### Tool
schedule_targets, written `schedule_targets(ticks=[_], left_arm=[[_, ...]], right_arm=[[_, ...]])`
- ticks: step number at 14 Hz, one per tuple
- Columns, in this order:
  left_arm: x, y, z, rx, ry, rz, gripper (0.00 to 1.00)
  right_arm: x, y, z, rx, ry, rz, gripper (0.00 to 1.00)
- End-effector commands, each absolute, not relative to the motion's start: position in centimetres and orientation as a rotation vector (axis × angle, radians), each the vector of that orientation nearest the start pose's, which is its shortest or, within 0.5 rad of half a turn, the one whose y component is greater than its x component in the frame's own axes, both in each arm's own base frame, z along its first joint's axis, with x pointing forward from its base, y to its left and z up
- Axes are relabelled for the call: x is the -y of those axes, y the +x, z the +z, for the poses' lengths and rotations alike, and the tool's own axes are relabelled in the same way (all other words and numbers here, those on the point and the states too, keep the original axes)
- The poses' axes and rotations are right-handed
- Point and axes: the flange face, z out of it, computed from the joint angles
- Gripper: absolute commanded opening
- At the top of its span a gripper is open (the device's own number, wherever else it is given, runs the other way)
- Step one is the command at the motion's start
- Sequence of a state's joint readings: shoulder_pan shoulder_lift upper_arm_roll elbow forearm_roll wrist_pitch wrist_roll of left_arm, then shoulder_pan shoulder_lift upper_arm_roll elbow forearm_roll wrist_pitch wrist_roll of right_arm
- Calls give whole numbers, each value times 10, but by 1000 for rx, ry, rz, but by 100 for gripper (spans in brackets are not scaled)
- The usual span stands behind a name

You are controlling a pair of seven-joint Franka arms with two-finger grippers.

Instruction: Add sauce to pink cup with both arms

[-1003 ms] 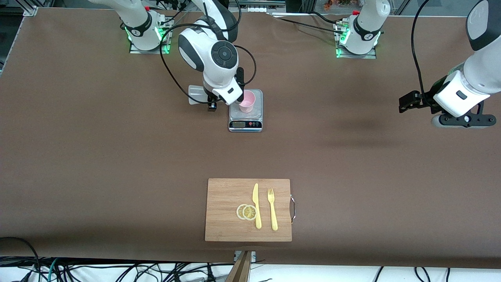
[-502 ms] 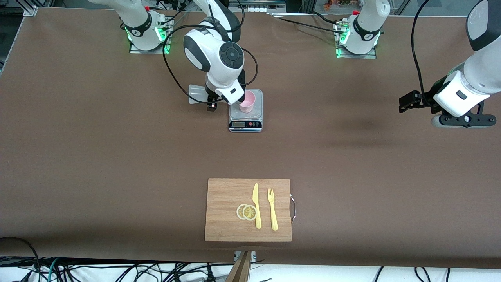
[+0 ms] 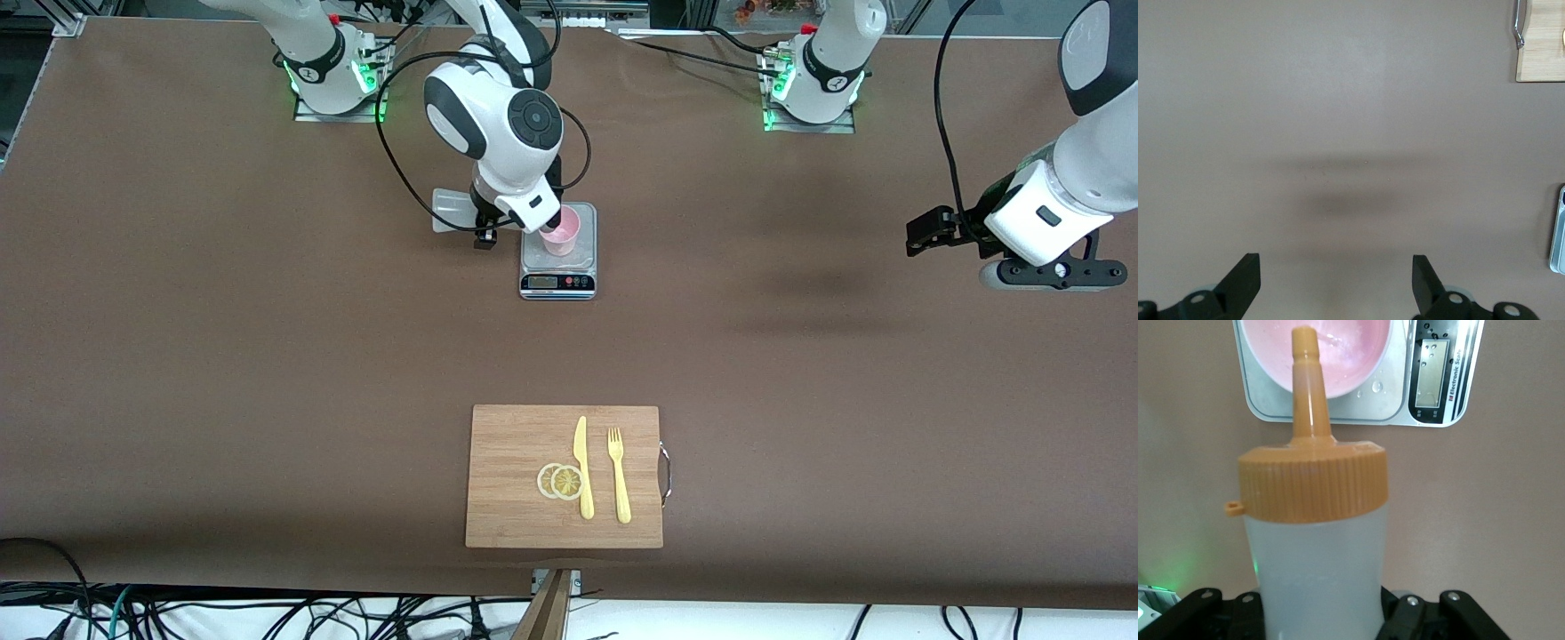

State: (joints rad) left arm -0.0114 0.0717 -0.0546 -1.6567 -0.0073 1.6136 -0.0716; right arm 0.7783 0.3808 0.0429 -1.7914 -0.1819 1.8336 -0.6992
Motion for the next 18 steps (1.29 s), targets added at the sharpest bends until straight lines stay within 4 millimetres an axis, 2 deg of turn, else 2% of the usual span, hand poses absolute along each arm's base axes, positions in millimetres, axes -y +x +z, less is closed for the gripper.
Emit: schedule_targets(ticks=[1,18], left_arm=[[36,573,553,1,-3145,184,100],[36,573,553,1,-3145,184,100]], right_arm=[[-437,420,319,-2072,2033,-489,0],[-444,412,318,-2089,1998,-490,0]])
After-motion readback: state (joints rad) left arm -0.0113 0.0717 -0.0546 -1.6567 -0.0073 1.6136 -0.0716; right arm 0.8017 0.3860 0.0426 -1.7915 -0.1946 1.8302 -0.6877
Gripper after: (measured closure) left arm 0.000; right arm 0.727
